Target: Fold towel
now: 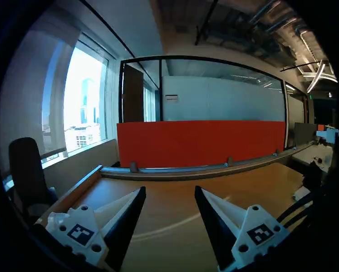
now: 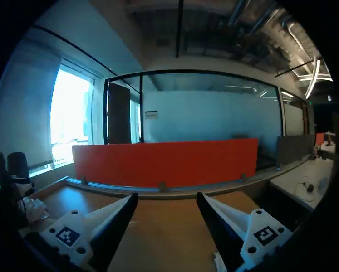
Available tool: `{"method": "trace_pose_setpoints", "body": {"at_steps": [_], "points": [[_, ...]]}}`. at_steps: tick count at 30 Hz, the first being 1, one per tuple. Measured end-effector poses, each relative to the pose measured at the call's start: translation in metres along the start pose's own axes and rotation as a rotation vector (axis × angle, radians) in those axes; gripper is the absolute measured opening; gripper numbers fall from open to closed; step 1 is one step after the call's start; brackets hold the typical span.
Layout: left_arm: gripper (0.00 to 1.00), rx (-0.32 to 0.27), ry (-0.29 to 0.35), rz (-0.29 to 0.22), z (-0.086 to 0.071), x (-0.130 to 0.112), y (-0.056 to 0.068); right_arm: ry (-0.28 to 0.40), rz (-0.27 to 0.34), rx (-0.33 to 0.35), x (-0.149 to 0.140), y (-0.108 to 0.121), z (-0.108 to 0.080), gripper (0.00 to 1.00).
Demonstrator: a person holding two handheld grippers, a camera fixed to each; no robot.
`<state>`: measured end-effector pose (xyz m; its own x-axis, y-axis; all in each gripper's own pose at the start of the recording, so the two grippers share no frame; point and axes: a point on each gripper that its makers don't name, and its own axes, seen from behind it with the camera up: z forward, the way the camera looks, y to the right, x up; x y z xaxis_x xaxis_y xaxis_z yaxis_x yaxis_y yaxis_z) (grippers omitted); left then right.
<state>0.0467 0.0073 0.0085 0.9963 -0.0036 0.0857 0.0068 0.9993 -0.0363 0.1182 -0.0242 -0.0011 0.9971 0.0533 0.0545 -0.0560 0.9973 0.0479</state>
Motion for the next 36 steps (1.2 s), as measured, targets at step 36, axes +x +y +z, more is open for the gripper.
{"method": "trace_pose_setpoints", "body": {"at_steps": [36], "points": [[0.79,0.035,0.113,-0.078,0.009,-0.11,-0.012,0.016,0.063,0.004,-0.038,-0.018,0.003,0.99]]}}
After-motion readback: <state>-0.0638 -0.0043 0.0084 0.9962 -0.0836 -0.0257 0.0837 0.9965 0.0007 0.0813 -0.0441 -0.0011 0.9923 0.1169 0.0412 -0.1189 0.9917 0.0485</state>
